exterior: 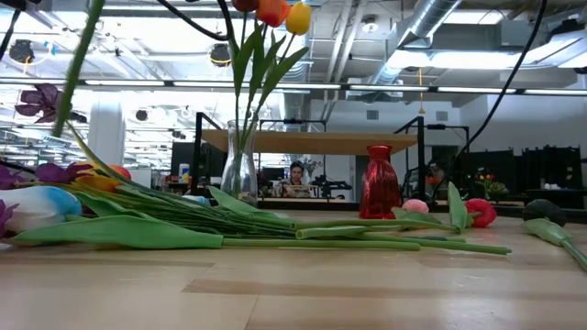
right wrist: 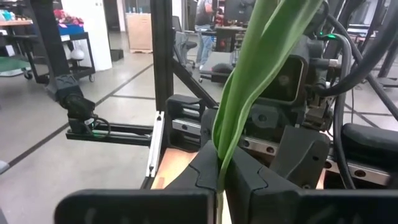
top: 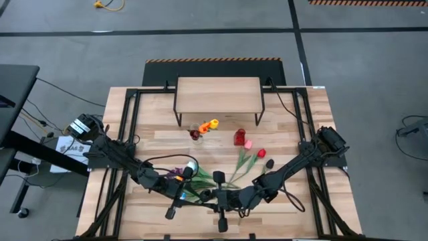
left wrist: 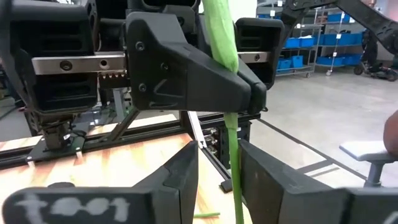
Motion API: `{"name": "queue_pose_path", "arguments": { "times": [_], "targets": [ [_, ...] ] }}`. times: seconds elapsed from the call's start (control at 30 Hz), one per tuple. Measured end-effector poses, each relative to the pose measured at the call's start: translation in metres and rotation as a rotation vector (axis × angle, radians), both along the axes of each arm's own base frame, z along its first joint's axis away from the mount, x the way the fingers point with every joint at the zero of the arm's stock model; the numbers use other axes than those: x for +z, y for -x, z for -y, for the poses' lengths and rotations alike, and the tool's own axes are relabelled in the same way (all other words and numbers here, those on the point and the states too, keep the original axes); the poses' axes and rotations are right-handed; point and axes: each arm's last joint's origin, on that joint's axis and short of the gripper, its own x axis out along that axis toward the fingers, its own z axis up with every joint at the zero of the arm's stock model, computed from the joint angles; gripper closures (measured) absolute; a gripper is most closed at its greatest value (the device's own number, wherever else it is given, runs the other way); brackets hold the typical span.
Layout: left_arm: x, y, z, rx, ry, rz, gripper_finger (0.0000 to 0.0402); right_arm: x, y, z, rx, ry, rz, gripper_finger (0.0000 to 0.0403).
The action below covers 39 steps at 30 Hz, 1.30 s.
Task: Pick and place flowers into a vace then onto a shelf
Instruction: Put the left black tulip into the transparent vase
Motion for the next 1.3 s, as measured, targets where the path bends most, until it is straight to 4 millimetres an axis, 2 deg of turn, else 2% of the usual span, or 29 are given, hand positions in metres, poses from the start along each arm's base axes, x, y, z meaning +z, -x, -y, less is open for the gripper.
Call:
{"name": "queue_pose_path", "arguments": {
  "times": [0.27, 0.47, 0.83, 1.03, 1.3],
  "targets": [
    [0.0, 0.0, 0.0, 0.002, 0.004, -0.002, 0.0312, 0.0, 0.0, -0.001, 0.002, 0.005, 0.001, 0.0399],
    [0.0, 0.0, 0.0, 0.035, 0.004, -0.004, 0.0391, 0.0, 0.0, 0.0, -0.005, 0.009, 0.001, 0.0387],
    [-0.001, 0.0, -0.001, 0.045, -0.003, -0.007, 0.04, 0.0, 0.0, 0.0, -0.003, 0.016, 0.002, 0.0364],
    [0.005, 0.005, -0.005, 0.059, -0.035, -0.052, 0.0401, -0.002, 0.0, 0.0, -0.001, 0.028, -0.015, 0.0317],
    [0.023, 0.029, -0.005, 0.141, -0.088, -0.112, 0.0401, -0.002, 0.0, 0.0, -0.003, 0.027, -0.013, 0.0216]
  ]
}}
